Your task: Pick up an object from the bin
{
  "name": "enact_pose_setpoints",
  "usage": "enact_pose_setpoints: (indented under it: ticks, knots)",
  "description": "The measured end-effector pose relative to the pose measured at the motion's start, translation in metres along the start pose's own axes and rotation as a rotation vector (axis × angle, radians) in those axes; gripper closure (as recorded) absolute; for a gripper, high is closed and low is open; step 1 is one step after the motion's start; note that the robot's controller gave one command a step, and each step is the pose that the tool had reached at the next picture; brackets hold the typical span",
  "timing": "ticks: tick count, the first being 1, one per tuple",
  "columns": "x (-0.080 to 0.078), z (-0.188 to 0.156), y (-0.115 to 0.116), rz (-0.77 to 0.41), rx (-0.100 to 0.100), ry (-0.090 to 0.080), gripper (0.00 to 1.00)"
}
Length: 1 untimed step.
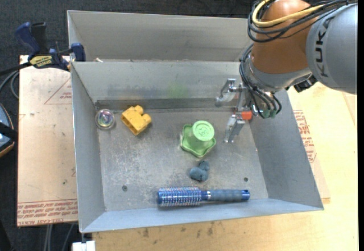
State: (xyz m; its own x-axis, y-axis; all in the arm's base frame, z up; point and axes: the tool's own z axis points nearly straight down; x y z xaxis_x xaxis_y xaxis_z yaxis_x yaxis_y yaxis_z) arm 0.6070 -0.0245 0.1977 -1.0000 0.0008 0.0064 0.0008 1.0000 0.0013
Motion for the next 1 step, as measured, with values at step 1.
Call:
enact_pose_setpoints:
  ticks: [1]
  knots:
    - [-0.0174, 0.0922, 0.0149, 0.065, 0.0, -0.014, 0.0]
